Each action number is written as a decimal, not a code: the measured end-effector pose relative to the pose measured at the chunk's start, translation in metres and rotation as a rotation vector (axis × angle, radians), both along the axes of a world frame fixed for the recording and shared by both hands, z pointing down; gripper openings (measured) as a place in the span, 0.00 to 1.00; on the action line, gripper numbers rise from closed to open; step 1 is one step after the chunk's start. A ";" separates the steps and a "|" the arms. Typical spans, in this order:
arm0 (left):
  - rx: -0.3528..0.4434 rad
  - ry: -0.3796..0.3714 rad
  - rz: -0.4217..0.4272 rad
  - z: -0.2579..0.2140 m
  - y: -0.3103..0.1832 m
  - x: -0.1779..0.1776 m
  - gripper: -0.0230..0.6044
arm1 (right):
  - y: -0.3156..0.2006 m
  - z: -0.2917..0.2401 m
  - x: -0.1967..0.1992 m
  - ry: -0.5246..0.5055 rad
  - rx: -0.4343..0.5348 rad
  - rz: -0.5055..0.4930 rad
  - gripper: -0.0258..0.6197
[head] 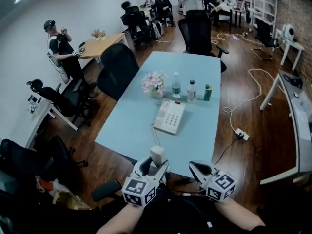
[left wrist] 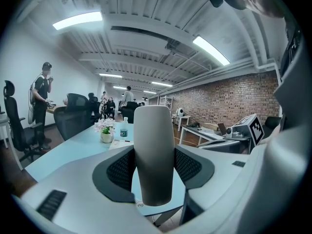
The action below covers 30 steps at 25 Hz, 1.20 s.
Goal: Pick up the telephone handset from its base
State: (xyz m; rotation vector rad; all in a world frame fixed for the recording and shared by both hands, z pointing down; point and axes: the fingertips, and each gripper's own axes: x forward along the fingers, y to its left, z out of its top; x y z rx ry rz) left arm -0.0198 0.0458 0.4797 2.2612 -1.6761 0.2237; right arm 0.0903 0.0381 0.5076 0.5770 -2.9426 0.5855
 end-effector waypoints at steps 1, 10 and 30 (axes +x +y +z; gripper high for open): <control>0.001 -0.001 0.001 0.000 0.000 0.000 0.41 | 0.000 -0.001 0.000 0.000 0.002 0.000 0.06; -0.003 -0.009 0.006 0.000 -0.005 -0.001 0.41 | -0.001 -0.001 -0.001 0.004 0.003 0.003 0.06; 0.000 -0.020 0.004 -0.003 -0.011 -0.010 0.41 | 0.000 -0.004 -0.011 0.012 0.016 -0.012 0.06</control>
